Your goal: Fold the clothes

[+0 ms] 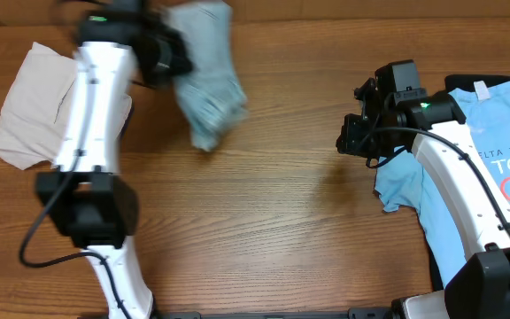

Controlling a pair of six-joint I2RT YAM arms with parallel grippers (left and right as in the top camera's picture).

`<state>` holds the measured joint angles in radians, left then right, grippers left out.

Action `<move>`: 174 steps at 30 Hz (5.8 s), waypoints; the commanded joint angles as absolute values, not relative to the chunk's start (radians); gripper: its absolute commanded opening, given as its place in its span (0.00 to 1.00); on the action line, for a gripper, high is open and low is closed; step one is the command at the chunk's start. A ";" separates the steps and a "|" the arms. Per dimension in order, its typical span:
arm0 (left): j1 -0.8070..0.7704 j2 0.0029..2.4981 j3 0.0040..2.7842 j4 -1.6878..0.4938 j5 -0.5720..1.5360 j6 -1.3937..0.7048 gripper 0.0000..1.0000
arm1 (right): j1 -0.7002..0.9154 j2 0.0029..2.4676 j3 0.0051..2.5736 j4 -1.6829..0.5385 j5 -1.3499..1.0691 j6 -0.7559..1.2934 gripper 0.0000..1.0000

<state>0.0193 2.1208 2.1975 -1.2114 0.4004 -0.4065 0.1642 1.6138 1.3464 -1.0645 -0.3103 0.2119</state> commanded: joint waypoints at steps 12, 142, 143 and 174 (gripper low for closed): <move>0.535 2.110 2.098 -1.007 0.535 -0.295 0.04 | 0.167 1.612 1.352 -1.061 -0.316 0.210 0.14; -0.074 1.296 2.423 -1.689 0.278 0.187 1.00 | 0.076 0.004 0.008 -0.061 -0.225 -0.022 1.00; -0.074 1.296 2.423 -1.689 0.278 0.187 1.00 | 0.076 0.004 0.008 -0.061 -0.225 -0.022 1.00; -0.072 1.143 2.055 -1.187 0.206 0.124 1.00 | 0.076 0.004 0.008 -0.061 -0.225 -0.022 1.00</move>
<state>-0.0662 1.2469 2.2612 -1.3705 0.2329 0.1719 0.0792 0.0147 0.0185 -0.0647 -0.2291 -0.0257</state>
